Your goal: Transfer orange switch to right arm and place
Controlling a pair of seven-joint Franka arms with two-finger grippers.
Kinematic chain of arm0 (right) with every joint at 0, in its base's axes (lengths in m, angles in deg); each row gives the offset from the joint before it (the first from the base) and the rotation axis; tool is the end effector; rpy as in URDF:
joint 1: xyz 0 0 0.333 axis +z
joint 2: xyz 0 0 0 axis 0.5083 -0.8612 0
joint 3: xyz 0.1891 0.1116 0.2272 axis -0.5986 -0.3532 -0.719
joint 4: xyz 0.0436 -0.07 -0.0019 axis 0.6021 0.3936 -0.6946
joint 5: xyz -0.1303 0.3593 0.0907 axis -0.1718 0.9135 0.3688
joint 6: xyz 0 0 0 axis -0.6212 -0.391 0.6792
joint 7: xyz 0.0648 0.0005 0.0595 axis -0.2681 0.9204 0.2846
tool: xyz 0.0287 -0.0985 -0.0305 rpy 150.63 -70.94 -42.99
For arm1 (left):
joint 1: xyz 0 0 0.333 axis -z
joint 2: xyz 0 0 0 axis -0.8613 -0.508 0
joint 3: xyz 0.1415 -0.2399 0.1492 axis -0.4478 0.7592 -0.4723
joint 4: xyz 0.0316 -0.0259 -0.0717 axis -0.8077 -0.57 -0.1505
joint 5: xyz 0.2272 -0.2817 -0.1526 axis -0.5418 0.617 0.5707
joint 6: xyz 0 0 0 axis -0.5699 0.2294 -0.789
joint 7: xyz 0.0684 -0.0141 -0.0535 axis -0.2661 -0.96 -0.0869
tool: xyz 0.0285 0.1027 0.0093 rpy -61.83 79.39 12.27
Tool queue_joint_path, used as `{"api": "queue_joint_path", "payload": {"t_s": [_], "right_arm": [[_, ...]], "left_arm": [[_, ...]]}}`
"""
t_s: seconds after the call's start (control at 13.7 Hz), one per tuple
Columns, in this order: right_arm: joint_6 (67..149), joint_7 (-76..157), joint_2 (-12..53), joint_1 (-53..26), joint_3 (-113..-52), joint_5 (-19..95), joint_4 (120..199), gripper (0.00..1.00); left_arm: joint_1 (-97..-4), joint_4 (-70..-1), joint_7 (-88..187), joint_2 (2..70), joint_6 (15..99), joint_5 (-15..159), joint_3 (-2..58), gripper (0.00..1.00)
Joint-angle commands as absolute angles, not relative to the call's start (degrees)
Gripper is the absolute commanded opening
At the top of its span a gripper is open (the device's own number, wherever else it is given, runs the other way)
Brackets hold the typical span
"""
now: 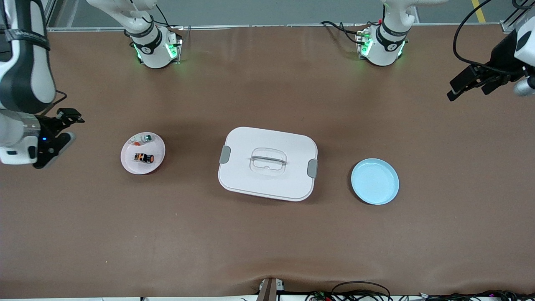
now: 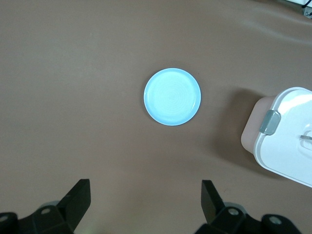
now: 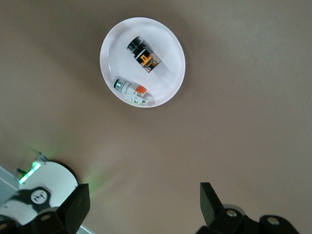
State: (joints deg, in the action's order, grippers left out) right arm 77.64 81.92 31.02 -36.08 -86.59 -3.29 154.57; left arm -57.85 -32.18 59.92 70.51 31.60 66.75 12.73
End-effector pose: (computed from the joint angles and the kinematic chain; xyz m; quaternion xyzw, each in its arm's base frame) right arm 0.5801 -0.0801 0.4603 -0.9227 -0.3343 0.1869 0.0451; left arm 0.5074 -0.0485 0.6585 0.9931 0.1078 0.0334 0.0325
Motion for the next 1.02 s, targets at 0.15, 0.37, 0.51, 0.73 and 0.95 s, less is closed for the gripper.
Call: {"api": "queue_joint_path", "payload": {"t_s": [0.15, 0.37, 0.51, 0.73, 0.95], "right_arm": [[65.5, 69.5, 31.4, -36.3, -88.1, -2.4, 144.9, 1.00], [59.4, 69.2, 32.1, -36.6, -87.6, -2.5, 141.1, 1.00], [59.0, 65.3, 32.7, -36.6, -87.7, -2.5, 140.4, 1.00], [60.2, 56.1, 34.3, -36.3, -88.1, -0.2, 140.4, 1.00], [59.7, 43.8, 34.3, -34.0, -88.1, -0.6, 137.2, 1.00]], "left_arm": [[-57.5, -32.6, 52.7, 70.6, 30.0, 65.4, 12.6, 1.00], [-57.5, -32.4, 46.2, 70.6, 30.0, 64.7, 12.4, 1.00], [-57.5, -32.4, 46.6, 70.5, 30.4, 64.8, 12.4, 1.00], [-57.4, -32.4, 46.8, 69.8, 31.2, 64.8, 12.4, 1.00], [-57.4, -32.4, 47.0, 69.3, 31.4, 64.9, 12.6, 1.00]]}}
